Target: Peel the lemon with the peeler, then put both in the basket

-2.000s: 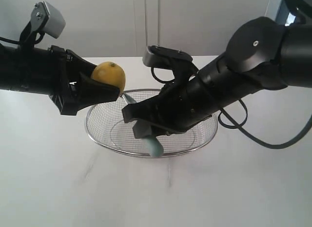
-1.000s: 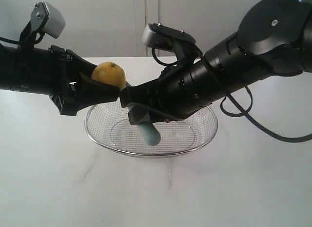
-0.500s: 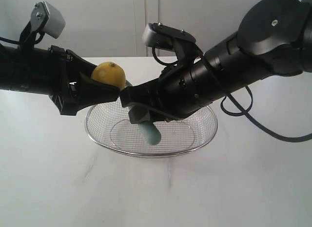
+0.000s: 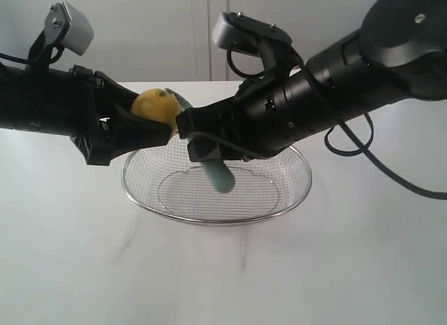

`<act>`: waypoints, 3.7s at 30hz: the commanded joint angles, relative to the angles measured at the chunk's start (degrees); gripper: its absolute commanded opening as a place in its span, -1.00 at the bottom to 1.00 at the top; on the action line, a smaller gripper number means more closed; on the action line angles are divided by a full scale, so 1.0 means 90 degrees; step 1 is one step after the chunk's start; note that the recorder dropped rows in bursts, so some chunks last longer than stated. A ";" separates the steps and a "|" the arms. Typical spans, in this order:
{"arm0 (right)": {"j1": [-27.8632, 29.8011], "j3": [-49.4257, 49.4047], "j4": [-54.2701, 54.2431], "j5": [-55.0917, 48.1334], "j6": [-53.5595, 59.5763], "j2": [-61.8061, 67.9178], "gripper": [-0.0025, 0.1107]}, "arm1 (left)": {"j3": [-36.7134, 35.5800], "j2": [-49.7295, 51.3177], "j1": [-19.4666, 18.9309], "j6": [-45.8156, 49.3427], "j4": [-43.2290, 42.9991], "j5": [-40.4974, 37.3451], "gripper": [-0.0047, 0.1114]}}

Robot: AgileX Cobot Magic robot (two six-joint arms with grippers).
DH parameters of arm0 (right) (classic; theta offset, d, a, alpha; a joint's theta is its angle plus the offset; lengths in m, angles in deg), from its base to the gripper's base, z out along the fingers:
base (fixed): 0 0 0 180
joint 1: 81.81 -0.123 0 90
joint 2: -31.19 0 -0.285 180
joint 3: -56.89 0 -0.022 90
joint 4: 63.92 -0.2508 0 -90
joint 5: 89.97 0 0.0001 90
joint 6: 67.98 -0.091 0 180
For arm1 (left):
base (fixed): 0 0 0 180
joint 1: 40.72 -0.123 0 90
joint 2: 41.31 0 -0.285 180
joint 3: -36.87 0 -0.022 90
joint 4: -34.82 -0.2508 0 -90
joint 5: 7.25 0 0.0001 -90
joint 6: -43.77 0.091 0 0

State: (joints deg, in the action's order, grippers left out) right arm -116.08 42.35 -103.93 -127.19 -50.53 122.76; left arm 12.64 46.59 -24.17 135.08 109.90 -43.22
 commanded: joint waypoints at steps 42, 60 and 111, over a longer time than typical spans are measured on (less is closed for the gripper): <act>0.0068 0.0010 0.0189 0.0529 0.0053 -0.0078 -0.96 | -0.0025 -0.0014 0.0024 -0.0003 0.0171 -0.0150 -0.92; 0.0068 0.0209 0.0294 0.0615 0.0041 -0.0218 -0.96 | -0.0025 -0.0014 0.0024 -0.0003 0.0171 -0.0150 -0.92; -0.0053 -0.0131 0.0288 0.0447 -0.0250 0.0091 -0.96 | -0.0025 -0.0014 0.0024 -0.0003 0.0211 -0.0111 -0.92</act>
State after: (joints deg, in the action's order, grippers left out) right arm -116.44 41.27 -98.96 -123.92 -53.62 123.78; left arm 12.64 46.59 -24.17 135.08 110.03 -43.36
